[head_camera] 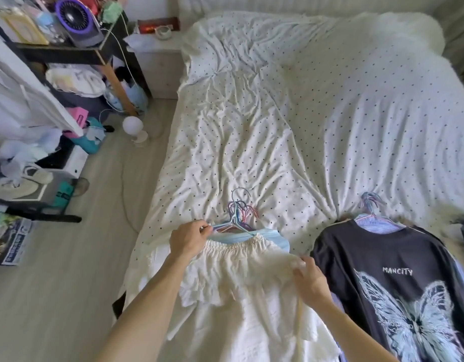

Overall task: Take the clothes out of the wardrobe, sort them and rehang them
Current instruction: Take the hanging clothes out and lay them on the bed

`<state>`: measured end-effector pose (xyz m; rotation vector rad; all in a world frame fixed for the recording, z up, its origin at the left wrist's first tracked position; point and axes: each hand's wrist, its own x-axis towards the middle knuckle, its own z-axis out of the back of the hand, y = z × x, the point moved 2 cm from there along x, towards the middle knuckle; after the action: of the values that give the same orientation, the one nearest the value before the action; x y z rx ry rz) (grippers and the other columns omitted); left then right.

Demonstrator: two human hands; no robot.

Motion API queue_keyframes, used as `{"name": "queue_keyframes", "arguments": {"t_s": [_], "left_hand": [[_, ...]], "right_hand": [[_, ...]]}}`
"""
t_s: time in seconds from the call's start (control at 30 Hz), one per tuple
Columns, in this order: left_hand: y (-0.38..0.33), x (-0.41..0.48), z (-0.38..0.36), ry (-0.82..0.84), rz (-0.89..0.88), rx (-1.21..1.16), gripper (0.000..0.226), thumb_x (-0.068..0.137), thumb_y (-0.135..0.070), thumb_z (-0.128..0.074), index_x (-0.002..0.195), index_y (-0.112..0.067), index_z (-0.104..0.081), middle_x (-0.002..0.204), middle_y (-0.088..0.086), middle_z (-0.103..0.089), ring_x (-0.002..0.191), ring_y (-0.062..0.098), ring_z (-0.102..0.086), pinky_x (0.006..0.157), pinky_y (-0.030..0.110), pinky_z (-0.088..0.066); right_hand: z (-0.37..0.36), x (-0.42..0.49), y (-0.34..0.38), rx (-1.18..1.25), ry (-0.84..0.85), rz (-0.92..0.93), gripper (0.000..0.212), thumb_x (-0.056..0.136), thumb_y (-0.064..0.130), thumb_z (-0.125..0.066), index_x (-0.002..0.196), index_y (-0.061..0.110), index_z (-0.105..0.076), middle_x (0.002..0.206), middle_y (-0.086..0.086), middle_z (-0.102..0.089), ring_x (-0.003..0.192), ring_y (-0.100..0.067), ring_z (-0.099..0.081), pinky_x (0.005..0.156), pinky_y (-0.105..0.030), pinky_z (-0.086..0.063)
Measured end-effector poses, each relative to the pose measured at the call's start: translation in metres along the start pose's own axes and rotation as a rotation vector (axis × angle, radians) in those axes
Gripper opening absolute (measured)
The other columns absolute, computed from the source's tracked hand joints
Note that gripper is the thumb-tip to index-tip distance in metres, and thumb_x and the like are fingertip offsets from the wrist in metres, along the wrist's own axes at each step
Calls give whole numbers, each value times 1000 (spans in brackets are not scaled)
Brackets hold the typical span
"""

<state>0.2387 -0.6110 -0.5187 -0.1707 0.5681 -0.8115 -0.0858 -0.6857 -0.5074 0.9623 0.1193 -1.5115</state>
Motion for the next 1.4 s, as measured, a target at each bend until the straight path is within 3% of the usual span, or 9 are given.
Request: {"name": "queue_keyframes", "arguments": {"t_s": [0.13,0.23,0.33,0.43,0.6,0.7,0.97,1.27,1.4], "left_hand": [[3,28,-30,-11,4,166,34,97,-49,-48,126,-37,-61,123,-2,-67,114,24,-60,93,36,-48],[-1,21,-63,61,-48,266,59,97,-60,-36,153,-44,-26,163,-2,-23,150,25,-18,117,53,-17],[-13,-2,-97,124,-145,254,65,95,-72,-18,154,-50,-2,165,-9,13,153,24,12,116,57,10],[-11,-18,-123,189,-162,357,66,91,-75,-5,152,-54,5,163,-7,17,152,24,16,115,63,15],[-10,-3,-127,270,-118,506,61,93,-72,-2,146,-51,18,159,-2,25,151,27,17,107,61,23],[-24,-8,-122,299,-93,463,59,99,-64,-14,151,-47,8,163,-2,15,154,29,5,117,64,9],[-122,-90,-94,381,-199,319,50,96,-39,-46,146,-34,-44,155,-7,-40,143,21,-35,117,53,-26],[-343,-254,-86,287,-653,295,44,99,-35,-48,142,-32,-51,147,-11,-49,133,13,-48,108,29,-37],[-468,-346,-110,210,-953,331,46,95,-40,-48,141,-33,-53,147,-13,-50,134,13,-47,112,37,-37]], "right_hand": [[-26,25,1,-56,71,21,68,94,24,-59,152,14,-26,152,-15,-31,137,-33,-37,107,-38,-35],[-53,31,-8,-265,149,65,92,84,59,-53,156,22,-9,162,-8,-11,149,-28,-16,119,-40,-22],[-75,29,-22,-392,253,55,95,83,66,-42,155,31,9,165,-3,13,153,-29,4,122,-49,-11],[-77,27,-28,-415,347,37,92,88,62,-40,155,31,14,163,-4,24,152,-29,12,123,-51,-5],[-59,29,-33,-458,499,101,92,90,52,-52,157,27,7,164,-3,20,153,-29,-2,121,-48,-20],[-32,15,-30,-451,493,144,74,94,46,-50,156,29,-13,166,2,8,147,-28,-27,113,-41,-33],[94,-78,-74,-289,151,251,37,101,32,-46,133,18,-57,126,-2,-64,120,-23,-57,89,-24,-38],[276,-239,-244,-169,-395,278,39,99,36,-51,137,28,-57,138,16,-55,137,-6,-41,108,-8,-18],[337,-321,-349,-143,-646,169,40,100,36,-50,139,34,-54,144,19,-48,143,-2,-28,115,-12,-13]]}}
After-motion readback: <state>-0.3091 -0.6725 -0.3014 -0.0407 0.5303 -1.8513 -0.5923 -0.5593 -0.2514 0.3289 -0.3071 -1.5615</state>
